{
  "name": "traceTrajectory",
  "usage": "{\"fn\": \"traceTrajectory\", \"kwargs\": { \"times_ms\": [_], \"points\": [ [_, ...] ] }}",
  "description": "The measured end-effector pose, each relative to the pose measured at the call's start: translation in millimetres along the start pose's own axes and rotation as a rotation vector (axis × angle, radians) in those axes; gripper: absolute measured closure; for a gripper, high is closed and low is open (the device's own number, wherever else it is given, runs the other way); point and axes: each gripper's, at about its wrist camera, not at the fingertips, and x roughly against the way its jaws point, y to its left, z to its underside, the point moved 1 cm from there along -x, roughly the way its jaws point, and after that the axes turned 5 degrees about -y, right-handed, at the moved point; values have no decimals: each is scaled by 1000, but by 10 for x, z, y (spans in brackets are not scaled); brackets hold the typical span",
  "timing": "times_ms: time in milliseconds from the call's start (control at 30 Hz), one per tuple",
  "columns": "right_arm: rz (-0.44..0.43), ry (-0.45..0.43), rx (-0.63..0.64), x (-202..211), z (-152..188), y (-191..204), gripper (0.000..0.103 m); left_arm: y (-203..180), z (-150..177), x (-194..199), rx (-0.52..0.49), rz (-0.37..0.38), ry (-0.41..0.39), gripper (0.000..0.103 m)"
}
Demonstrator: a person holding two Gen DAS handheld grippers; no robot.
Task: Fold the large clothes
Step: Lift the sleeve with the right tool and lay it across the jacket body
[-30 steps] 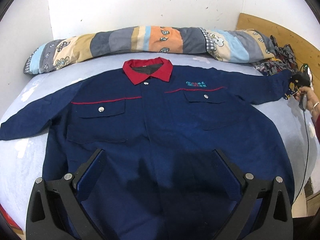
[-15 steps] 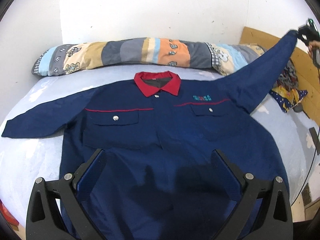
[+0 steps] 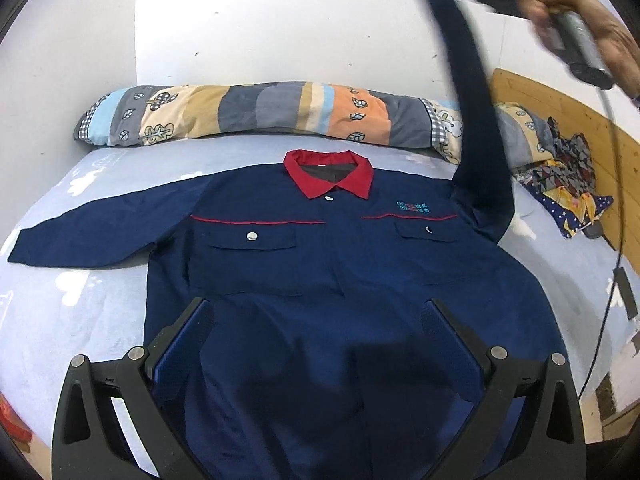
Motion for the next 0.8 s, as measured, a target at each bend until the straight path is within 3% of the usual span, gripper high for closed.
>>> {"fn": "traceTrajectory", "kwargs": {
  "times_ms": [167,300,400,533,600,667,733,767,800],
  "points": [
    [-127,164,91,-779,785,986,97,137,9,58,44,-7,1,0],
    [-190,274,100,-1351,1515,1378,97,216,21,123,61,-14,-8,0],
    [-175,381,102,-1798,2151,1423,97,257,21,139,68,-19,-9,0],
    [-80,481,107,-2288,2848,1121,94,260,36,135,66,-14,3,0],
    [-42,532,102,-2415,3131,988,64,259,33,140,68,-10,3,0],
    [-115,581,58,-2408,3203,902,57,269,11,131,71,-7,1,0],
    [-181,572,34,-2289,3127,853,50,274,12,133,73,-8,1,0],
    [-211,539,22,-2194,3050,793,44,278,14,126,78,-9,6,0],
    [-214,501,19,-2091,2970,724,30,285,21,112,86,-6,13,0]
  ]
}}
